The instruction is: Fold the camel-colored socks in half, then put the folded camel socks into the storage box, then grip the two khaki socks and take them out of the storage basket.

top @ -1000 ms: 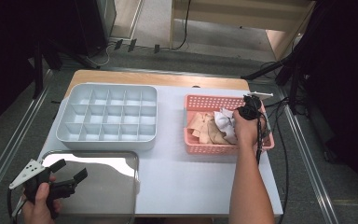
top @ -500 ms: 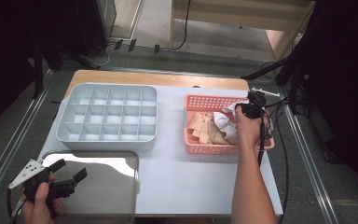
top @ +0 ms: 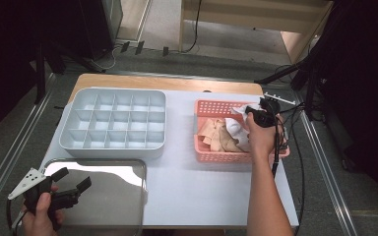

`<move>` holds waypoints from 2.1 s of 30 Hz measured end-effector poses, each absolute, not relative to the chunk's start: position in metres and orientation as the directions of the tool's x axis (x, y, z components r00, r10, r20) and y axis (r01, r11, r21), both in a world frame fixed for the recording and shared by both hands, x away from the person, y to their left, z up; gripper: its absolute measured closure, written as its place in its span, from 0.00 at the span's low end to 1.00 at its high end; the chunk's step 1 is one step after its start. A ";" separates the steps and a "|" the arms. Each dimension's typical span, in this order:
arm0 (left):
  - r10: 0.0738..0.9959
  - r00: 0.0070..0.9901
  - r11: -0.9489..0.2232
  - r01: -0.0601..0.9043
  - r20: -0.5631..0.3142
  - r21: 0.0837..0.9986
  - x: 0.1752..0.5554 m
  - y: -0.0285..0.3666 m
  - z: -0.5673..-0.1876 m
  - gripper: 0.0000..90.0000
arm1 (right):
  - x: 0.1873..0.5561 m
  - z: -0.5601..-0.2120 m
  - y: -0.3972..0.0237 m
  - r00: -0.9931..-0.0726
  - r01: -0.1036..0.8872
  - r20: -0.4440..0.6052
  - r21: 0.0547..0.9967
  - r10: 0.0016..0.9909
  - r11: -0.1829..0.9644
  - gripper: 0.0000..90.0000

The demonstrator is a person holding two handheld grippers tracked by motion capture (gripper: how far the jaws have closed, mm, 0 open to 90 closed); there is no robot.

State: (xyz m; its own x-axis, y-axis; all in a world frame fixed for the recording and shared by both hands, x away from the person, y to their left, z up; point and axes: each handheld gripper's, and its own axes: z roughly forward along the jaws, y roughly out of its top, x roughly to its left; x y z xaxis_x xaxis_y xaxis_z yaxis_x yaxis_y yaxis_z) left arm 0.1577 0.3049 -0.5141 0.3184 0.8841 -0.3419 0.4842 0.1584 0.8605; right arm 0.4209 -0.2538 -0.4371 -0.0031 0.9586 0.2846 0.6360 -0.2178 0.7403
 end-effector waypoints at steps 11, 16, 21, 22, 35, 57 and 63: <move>0.885 0.318 0.157 0.484 -0.340 0.861 0.158 0.303 -0.514 0.00 | 0.390 -0.429 -0.239 -0.095 0.584 0.269 0.795 0.958 -0.165 0.91; 0.886 0.320 0.153 0.484 -0.337 0.862 0.158 0.302 -0.514 0.00 | 0.375 -0.434 -0.240 -0.107 0.567 0.278 0.805 0.955 -0.171 0.91; 0.886 0.320 0.151 0.484 -0.334 0.862 0.158 0.302 -0.514 0.00 | 0.363 -0.436 -0.242 -0.124 0.548 0.281 0.819 0.952 -0.170 0.91; 0.887 0.320 0.149 0.485 -0.333 0.862 0.158 0.302 -0.514 0.00 | 0.360 -0.437 -0.243 -0.128 0.545 0.283 0.821 0.951 -0.171 0.91; 0.890 0.319 0.145 0.481 -0.327 0.864 0.157 0.300 -0.515 0.00 | 0.334 -0.441 -0.243 -0.174 0.492 0.291 0.853 0.941 -0.174 0.91; 0.895 0.317 0.136 0.480 -0.315 0.867 0.156 0.299 -0.514 0.00 | 0.272 -0.414 -0.241 -0.273 0.379 0.297 0.908 0.915 -0.181 0.91; 0.896 0.314 0.135 0.478 -0.313 0.868 0.156 0.299 -0.514 0.00 | 0.252 -0.409 -0.245 -0.285 0.354 0.302 0.915 0.910 -0.193 0.91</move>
State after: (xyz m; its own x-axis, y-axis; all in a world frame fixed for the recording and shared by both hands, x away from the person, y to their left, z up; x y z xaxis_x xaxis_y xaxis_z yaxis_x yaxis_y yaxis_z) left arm 0.1556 0.2987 -0.5141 0.3144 0.8962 -0.3129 0.4779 0.1354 0.8679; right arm 0.2516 -0.2445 -0.4092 -0.2847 0.9097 0.3024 0.3537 -0.1935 0.9151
